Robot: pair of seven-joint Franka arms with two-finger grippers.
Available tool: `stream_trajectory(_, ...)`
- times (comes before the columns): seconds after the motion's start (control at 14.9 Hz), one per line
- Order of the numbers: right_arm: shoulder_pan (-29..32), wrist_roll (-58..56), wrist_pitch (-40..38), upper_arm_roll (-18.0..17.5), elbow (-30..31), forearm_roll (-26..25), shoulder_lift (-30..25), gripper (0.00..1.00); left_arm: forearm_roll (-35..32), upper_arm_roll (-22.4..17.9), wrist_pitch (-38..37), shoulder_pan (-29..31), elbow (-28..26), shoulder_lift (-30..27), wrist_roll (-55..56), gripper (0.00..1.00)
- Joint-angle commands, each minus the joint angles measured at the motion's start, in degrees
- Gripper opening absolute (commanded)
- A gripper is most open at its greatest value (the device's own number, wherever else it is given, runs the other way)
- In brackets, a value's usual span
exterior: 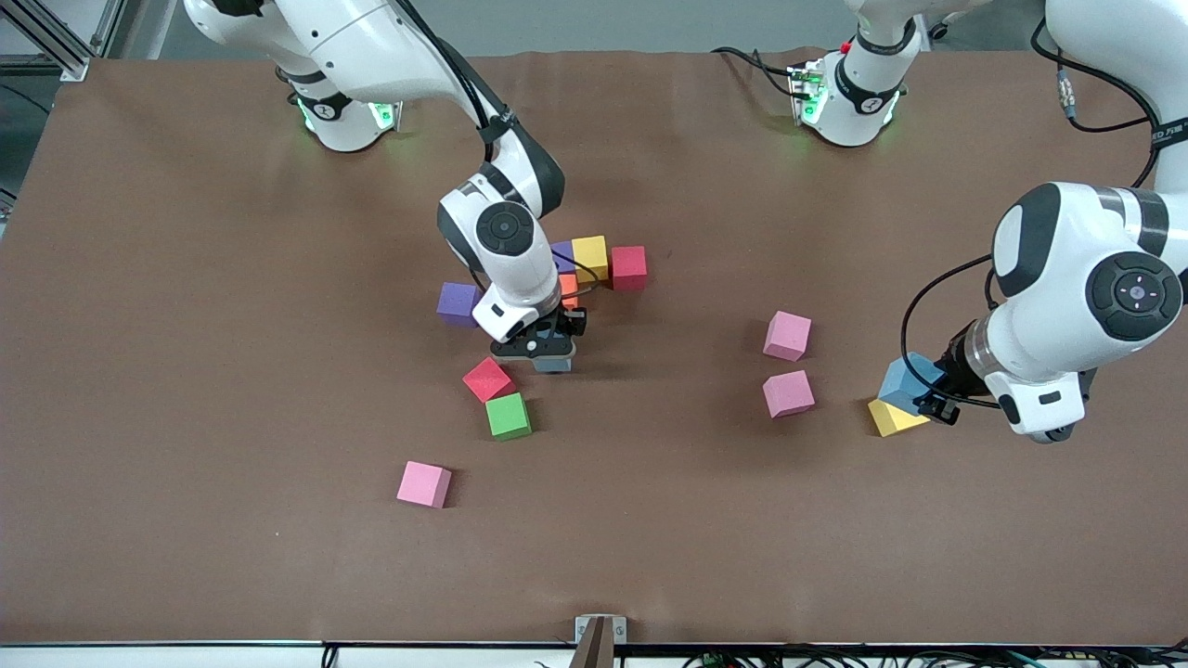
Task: Arrange 11 blocks into digit 3
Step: 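Carry the blue cube to the orange cube with the right gripper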
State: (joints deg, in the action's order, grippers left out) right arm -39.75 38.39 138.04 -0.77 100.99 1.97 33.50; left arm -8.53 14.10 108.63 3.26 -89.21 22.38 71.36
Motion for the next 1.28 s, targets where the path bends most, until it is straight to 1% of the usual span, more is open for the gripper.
stream_trajectory(0.0,2.13,-8.83,-3.29,-1.61,0.09,5.74,-0.37,0.34,0.18,0.05,2.36,-0.27,0.09,0.38,4.81,0.2)
stream_trajectory(0.07,2.04,-9.82,-3.65,-1.43,0.09,6.98,-0.37,0.34,-0.34,0.05,3.16,-0.7,0.09,0.56,8.32,0.2)
stream_trajectory(0.13,1.95,-9.74,-3.66,-1.52,0.09,7.08,-0.37,0.34,-2.26,0.14,3.25,-0.88,0.0,0.82,11.23,0.2)
stream_trajectory(0.27,1.95,-9.65,-3.57,-1.43,0.09,7.08,-0.37,0.34,-3.16,0.23,3.34,-1.23,-0.09,1.78,13.79,0.2)
stream_trajectory(0.4,1.87,-9.48,-3.65,-1.43,0.09,7.08,-0.37,0.34,-3.16,0.23,3.34,-2.29,0.09,2.84,14.42,0.19)
stream_trajectory(0.61,1.52,-9.74,-3.57,-1.26,0.18,6.99,-0.37,0.34,-2.54,0.31,3.34,-2.2,0.17,3.37,15.3,0.19)
stream_trajectory(0.94,0.9,-5.35,-2.87,-1.08,0.53,6.47,-0.37,0.34,-2.28,0.31,4.57,-2.2,0.18,3.46,15.38,0.19)
stream_trajectory(1.21,-0.33,-2.1,-2.34,-0.64,0.62,4.54,0.16,0.34,-2.71,0.31,7.9,-3.25,0.26,4.86,21.35,0.2)
